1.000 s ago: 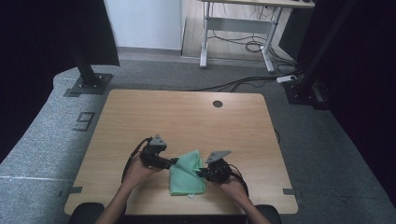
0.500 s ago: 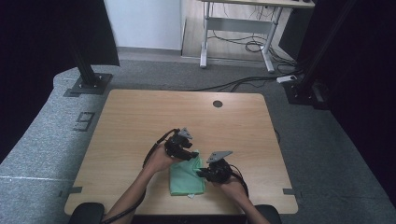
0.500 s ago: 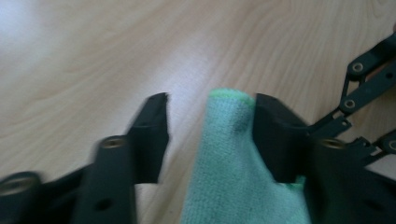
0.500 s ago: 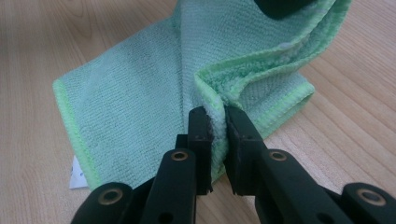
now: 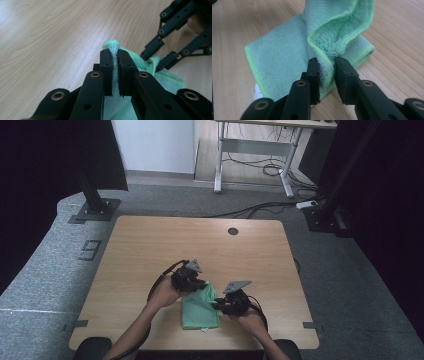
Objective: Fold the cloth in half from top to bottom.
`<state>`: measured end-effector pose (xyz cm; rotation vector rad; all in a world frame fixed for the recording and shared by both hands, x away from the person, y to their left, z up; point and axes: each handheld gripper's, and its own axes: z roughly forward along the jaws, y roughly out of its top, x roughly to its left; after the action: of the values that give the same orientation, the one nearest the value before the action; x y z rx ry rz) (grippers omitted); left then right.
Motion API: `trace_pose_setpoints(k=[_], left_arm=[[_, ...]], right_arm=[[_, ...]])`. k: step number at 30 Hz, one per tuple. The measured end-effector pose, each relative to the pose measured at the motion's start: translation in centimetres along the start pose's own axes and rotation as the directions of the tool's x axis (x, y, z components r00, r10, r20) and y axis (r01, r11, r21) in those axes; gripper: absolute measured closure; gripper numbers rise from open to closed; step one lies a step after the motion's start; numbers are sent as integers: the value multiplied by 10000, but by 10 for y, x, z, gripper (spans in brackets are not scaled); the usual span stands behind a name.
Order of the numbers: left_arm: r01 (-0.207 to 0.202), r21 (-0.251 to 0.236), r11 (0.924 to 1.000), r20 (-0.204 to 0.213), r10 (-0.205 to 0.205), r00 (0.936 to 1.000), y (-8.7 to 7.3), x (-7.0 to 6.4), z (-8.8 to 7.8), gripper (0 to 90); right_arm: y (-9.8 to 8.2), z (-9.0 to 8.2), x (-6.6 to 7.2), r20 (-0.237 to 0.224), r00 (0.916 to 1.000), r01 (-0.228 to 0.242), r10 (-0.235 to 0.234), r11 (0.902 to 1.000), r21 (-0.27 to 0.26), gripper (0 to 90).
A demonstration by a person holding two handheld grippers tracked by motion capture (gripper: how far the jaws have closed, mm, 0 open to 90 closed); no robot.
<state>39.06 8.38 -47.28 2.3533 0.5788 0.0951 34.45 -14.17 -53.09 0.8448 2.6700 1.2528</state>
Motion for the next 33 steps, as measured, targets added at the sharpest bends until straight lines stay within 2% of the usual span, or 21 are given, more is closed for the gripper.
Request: trace_pose_setpoints(k=[12, 16, 22, 25, 28, 31, 33], left_arm=[[159, -595, 9981, -104, -165, 9998, -38, -24, -23, 775], [326, -699, 9970, -75, -332, 9994, -57, -34, -26, 760], [475, -638, 9968, -168, -486, 9987, -80, -49, -24, 714], [504, -530, 9973, -254, -518, 9983, -90, -54, -26, 632], [498, -483, 9976, -349, -515, 9981, -96, -56, -33, 489], [673, -659, 9956, -169, -685, 9975, -99, -52, -45, 355], [800, -911, 9926, -395, -838, 9957, -97, -46, -54, 315]], right_arm=[[-5, -10, 7, 93, 9999, 114, -113, 9999, -37, 658], [-6, -13, 11, 47, 9998, 192, -192, 9998, -5, 626], [-10, -20, 13, 54, 9997, 242, -243, 9997, 64, 525], [-13, -25, 12, -18, 9999, 151, -151, 9999, 65, 486], [-15, -32, 7, 116, 9999, 0, 0, 10000, -8, 457], [-12, -35, 2, 402, 9991, -132, 135, 9999, -89, 411], [-8, -33, -1, 538, 9984, -163, 170, 9998, -138, 375]])
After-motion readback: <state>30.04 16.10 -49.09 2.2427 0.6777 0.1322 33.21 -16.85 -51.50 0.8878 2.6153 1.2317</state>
